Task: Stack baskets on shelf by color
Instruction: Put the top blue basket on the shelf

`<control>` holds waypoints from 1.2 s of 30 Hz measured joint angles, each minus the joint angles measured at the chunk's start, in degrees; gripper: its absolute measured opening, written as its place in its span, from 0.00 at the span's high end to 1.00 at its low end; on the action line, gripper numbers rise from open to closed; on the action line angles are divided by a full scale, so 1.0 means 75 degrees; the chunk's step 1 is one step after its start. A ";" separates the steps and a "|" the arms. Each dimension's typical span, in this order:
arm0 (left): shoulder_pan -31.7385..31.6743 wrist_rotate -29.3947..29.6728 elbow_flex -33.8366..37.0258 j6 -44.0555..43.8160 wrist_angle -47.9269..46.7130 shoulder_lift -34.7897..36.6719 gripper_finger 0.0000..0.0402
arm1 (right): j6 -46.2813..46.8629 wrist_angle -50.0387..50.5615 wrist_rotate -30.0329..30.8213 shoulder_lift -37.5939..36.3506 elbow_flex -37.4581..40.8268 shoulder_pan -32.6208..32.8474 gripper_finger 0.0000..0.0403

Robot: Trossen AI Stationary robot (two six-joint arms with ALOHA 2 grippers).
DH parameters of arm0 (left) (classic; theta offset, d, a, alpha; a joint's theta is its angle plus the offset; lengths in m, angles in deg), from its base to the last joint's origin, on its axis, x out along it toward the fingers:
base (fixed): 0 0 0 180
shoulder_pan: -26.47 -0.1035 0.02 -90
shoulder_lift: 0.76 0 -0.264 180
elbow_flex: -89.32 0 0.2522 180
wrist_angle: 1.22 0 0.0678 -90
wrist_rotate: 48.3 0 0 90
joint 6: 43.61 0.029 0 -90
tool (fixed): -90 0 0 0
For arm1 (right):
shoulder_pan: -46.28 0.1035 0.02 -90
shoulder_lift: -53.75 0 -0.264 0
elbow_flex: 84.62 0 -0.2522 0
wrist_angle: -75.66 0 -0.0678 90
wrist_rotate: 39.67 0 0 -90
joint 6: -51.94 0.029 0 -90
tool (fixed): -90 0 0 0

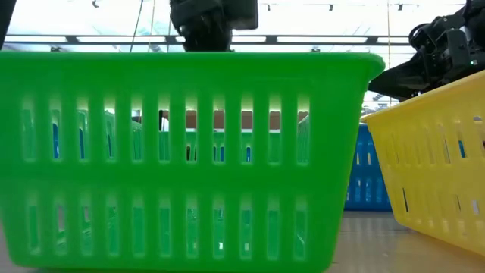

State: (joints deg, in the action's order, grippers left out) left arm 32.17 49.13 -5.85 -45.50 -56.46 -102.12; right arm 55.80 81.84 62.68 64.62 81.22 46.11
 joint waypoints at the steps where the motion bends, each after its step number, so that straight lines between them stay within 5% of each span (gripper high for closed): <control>1: 0.0000 -0.0001 0.0046 -0.0077 0.0177 0.0000 0.73 | 0.0055 0.0013 -0.0001 0.0000 0.0000 0.0000 0.59; 18: -0.0198 -0.0239 0.0057 -0.0768 0.0372 -0.1454 0.54 | 0.0295 0.0257 -0.0021 0.0087 0.0000 0.0000 0.59; 30: -0.0069 0.0175 -0.0413 -0.0283 0.0245 -0.1656 0.57 | 0.0326 0.0260 -0.0016 0.0152 0.0000 0.0000 0.59; 36: 0.0213 0.1952 -0.1263 0.1244 -0.0227 -0.1614 0.56 | 0.0332 0.0260 -0.0016 0.0152 0.0000 0.0000 0.59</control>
State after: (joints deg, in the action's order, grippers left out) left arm 33.76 63.77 -15.32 -36.17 -58.16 -114.23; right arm 58.29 83.79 62.56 65.76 81.22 46.11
